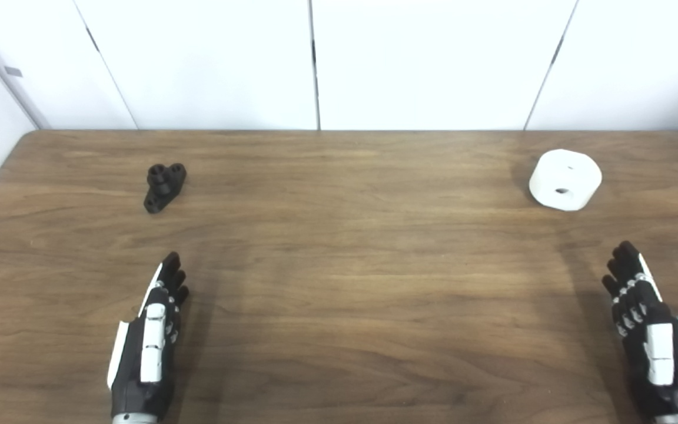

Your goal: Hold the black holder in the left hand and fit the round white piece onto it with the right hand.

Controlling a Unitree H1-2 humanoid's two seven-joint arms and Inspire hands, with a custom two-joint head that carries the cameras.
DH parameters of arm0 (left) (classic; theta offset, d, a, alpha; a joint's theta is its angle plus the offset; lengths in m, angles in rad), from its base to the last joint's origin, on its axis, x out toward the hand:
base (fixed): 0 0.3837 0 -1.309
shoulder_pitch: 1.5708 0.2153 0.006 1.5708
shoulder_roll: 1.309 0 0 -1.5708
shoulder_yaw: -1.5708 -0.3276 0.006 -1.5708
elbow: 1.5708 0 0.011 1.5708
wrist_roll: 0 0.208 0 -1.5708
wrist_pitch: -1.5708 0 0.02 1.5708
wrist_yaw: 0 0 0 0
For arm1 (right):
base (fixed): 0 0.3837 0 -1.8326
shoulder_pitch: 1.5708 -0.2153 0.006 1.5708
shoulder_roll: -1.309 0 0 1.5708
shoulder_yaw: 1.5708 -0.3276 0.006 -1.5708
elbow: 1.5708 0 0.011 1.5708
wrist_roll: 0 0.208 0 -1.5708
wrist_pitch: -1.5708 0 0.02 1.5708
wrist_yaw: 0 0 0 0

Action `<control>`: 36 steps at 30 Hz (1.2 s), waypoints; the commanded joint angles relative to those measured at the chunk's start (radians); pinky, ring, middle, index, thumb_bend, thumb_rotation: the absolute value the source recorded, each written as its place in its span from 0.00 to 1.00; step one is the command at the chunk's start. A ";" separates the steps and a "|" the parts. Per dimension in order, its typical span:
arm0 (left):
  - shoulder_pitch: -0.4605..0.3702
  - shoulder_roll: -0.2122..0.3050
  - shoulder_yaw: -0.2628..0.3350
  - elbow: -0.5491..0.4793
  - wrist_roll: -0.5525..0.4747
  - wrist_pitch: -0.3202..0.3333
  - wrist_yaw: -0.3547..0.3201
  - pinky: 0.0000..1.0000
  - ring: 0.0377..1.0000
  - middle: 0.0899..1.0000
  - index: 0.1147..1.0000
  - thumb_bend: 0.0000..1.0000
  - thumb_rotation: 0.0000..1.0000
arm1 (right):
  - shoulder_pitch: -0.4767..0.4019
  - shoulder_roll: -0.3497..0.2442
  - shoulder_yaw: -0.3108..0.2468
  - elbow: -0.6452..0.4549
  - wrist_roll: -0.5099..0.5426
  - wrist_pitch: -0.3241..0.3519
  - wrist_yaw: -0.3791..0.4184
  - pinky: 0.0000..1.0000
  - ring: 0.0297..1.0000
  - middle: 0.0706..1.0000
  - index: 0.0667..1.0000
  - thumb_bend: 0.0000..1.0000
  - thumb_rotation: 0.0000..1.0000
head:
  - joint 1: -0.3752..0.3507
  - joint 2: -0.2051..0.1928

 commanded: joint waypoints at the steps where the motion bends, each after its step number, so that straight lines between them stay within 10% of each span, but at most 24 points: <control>1: 0.003 -0.025 0.000 -0.031 0.002 -0.007 0.002 1.00 1.00 1.00 0.96 0.44 0.96 | 0.005 0.007 0.005 0.026 -0.001 -0.025 -0.001 1.00 1.00 0.99 0.98 0.62 1.00 | 0.000 0.001; 36: 0.009 -0.064 -0.053 -0.003 0.052 -0.038 0.027 1.00 0.97 0.96 0.91 0.47 0.86 | 0.007 -0.048 -0.014 0.050 0.048 -0.009 0.036 1.00 1.00 1.00 1.00 0.63 1.00 | 0.181 -0.054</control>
